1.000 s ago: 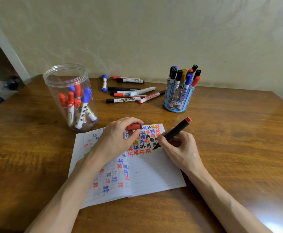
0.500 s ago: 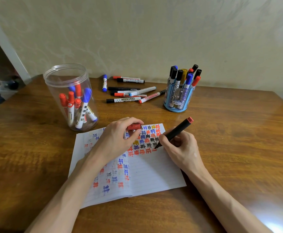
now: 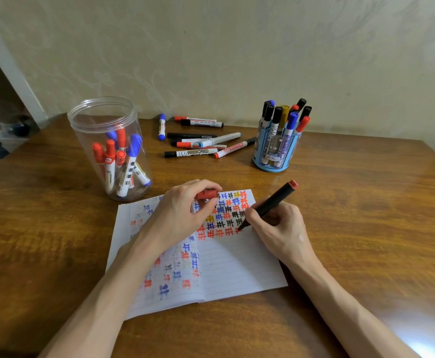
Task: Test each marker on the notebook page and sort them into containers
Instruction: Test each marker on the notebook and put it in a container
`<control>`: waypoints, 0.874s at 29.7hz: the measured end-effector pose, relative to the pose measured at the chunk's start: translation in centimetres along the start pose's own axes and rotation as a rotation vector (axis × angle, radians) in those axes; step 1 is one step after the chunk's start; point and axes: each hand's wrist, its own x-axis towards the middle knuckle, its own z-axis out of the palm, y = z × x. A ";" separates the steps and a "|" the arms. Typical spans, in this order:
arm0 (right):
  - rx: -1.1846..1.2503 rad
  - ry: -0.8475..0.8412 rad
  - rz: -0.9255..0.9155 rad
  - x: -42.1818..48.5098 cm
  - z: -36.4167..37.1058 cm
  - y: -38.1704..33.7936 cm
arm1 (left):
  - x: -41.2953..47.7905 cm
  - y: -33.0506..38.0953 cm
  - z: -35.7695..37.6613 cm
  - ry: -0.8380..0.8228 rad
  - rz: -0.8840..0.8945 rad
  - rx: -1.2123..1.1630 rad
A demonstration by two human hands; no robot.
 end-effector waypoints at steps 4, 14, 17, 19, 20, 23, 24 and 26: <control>0.030 0.016 0.012 0.0 0.0 0.0 | 0.0 0.0 0.0 -0.005 -0.009 0.005; -0.001 -0.030 0.023 -0.2 0.0 -0.2 | 0.0 0.0 0.0 -0.010 -0.002 0.008; 0.005 0.019 0.035 -0.1 0.0 -0.2 | 0.0 -0.1 0.0 -0.006 -0.001 0.016; 0.006 0.030 0.039 -0.1 0.0 -0.3 | 0.0 -0.1 0.0 -0.005 0.001 0.012; 0.005 0.033 0.042 -0.1 0.0 -0.3 | 0.0 -0.1 0.0 -0.004 0.003 0.010; 0.005 0.040 0.060 -0.1 0.1 -0.3 | 0.0 0.0 0.0 -0.003 0.005 0.012; 0.004 0.044 0.060 -0.1 0.1 -0.3 | 0.0 0.0 0.0 -0.004 0.006 0.009; -0.004 0.054 0.055 0.0 0.0 -0.3 | 0.0 0.0 0.0 -0.006 0.007 0.001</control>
